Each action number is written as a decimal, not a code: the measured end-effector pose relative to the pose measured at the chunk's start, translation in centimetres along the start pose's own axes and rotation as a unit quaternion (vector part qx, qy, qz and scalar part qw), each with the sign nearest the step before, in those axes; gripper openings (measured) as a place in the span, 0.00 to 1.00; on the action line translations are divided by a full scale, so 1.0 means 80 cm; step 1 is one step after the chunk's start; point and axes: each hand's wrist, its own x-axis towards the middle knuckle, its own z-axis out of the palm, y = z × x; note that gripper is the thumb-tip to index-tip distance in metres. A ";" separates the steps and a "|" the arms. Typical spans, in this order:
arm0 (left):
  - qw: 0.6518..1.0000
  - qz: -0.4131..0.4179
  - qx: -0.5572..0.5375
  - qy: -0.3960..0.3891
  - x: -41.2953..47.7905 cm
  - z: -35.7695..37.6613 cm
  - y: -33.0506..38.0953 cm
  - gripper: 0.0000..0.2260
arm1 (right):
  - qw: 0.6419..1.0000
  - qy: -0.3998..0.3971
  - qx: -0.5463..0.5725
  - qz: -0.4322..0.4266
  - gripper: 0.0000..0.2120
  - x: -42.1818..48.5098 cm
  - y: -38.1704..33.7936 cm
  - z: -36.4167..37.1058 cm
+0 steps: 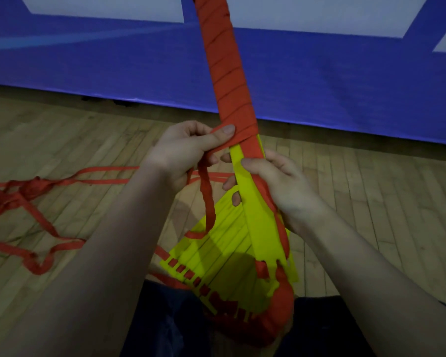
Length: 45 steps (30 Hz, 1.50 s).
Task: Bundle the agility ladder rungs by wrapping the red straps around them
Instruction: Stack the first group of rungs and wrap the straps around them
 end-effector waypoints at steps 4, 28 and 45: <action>0.994 0.009 -0.056 -0.090 -0.004 0.001 0.002 0.07 | 0.998 -0.012 0.055 0.040 0.06 -0.005 -0.010 0.000; 0.992 0.128 0.022 -0.001 -0.003 0.019 -0.011 0.06 | 0.777 0.210 -0.573 -0.152 0.12 0.010 0.047 -0.012; 0.993 0.090 0.005 -0.072 -0.003 0.013 -0.003 0.09 | 0.999 0.047 0.013 0.003 0.24 0.004 0.002 -0.003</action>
